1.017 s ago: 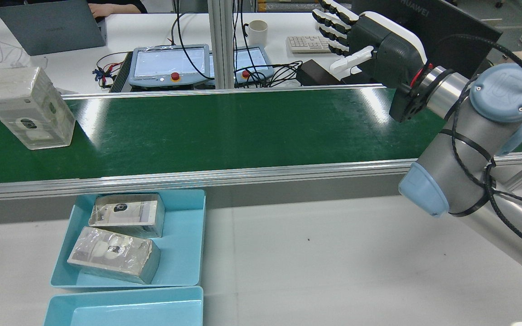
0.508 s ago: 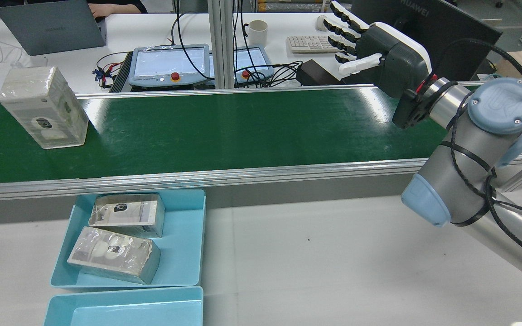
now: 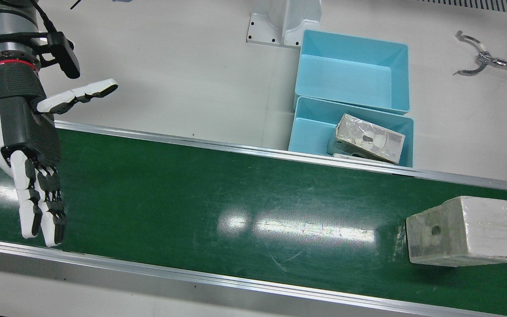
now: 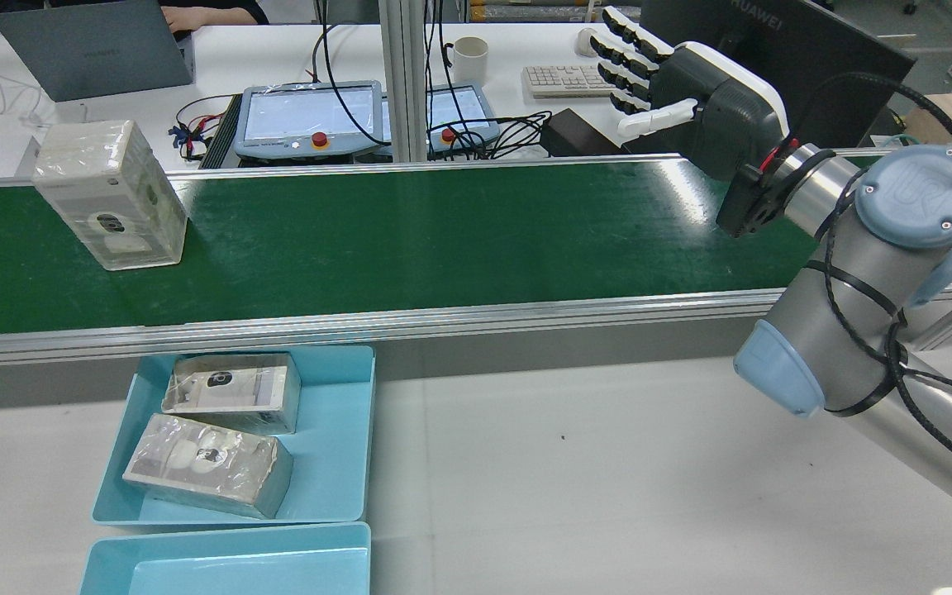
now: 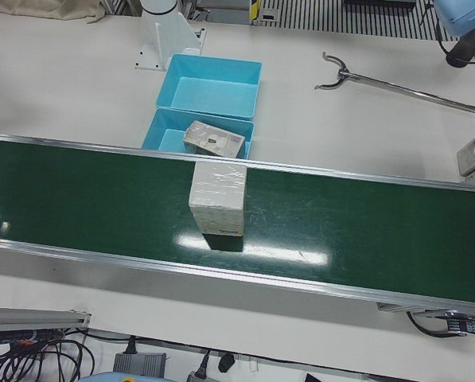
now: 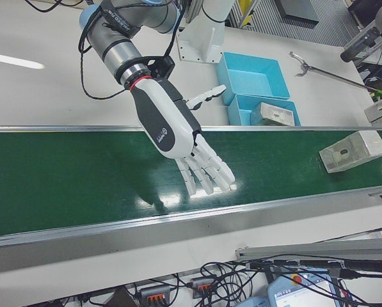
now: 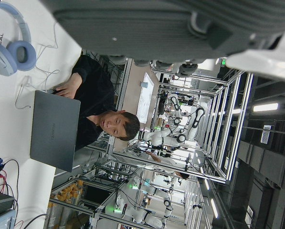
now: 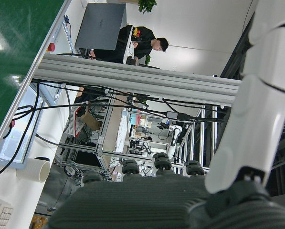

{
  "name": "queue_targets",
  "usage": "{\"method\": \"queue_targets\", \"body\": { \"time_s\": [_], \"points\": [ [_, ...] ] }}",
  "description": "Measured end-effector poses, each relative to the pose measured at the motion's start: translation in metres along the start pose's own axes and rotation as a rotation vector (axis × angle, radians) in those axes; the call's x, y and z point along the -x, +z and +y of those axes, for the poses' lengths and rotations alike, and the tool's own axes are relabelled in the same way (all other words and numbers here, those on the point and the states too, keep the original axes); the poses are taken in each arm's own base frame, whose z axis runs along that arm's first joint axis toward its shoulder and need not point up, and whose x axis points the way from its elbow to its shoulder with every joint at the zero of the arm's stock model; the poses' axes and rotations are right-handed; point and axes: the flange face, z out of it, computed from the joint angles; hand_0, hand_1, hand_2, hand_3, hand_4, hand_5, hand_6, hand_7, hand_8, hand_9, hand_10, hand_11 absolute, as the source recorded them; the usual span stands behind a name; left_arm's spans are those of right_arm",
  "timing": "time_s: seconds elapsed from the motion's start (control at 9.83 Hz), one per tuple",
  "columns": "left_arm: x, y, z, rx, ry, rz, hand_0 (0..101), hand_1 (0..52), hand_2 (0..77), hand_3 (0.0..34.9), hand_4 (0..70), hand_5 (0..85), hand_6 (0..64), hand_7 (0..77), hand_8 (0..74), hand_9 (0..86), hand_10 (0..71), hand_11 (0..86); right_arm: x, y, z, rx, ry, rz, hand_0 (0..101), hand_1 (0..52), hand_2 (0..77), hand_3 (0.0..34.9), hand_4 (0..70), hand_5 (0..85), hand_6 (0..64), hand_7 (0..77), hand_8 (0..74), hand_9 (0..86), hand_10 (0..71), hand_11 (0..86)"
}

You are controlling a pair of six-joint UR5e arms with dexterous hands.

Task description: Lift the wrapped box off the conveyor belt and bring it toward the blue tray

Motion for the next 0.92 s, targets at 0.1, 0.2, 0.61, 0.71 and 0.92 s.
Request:
{"method": "queue_targets", "body": {
  "time_s": [0.1,0.2,0.61,0.71,0.92],
  "points": [
    [0.0000,0.0000,0.0000,0.000,0.000,0.000,0,0.0,0.5,0.0,0.0,1.1,0.0,0.0,0.0,0.0,0.0,0.0,0.0013,-0.0003,0.0003,0.002,0.001,-0.002,43,9.3,7.1,17.8,0.0,1.6,0.0,0.0,4.4,1.1,0.0,1.1],
    [0.0000,0.0000,0.0000,0.000,0.000,0.000,0,0.0,1.1,0.0,0.0,1.1,0.0,0.5,0.0,0.0,0.0,0.0,0.0017,-0.0002,0.0005,0.004,0.002,-0.003,43,9.3,7.1,17.8,0.0,1.6,0.0,0.0,4.4,1.1,0.0,1.1],
    [0.0000,0.0000,0.0000,0.000,0.000,0.000,0,0.0,0.5,0.0,0.0,1.1,0.0,0.0,0.0,0.0,0.0,0.0,0.0017,-0.0003,0.0033,0.014,0.004,-0.005,43,13.1,24.0,19.0,0.0,1.6,0.0,0.0,4.4,1.1,0.5,1.1],
    [0.0000,0.0000,0.0000,0.000,0.000,0.000,0,0.0,0.5,0.0,0.0,1.1,0.0,0.0,0.0,0.0,0.0,0.0,0.0013,-0.0015,0.0023,0.013,0.005,-0.004,43,15.8,27.3,19.8,0.0,3.3,0.0,0.0,5.5,1.1,1.1,1.1],
    [0.0000,0.0000,0.0000,0.000,0.000,0.000,0,0.0,0.5,0.0,0.0,1.1,0.0,0.0,0.0,0.0,0.0,0.0,0.0008,-0.0040,-0.0004,0.009,0.006,-0.002,44,12.5,20.2,19.7,0.0,3.3,0.0,0.0,2.2,1.1,1.1,3.3]
  ]
}}
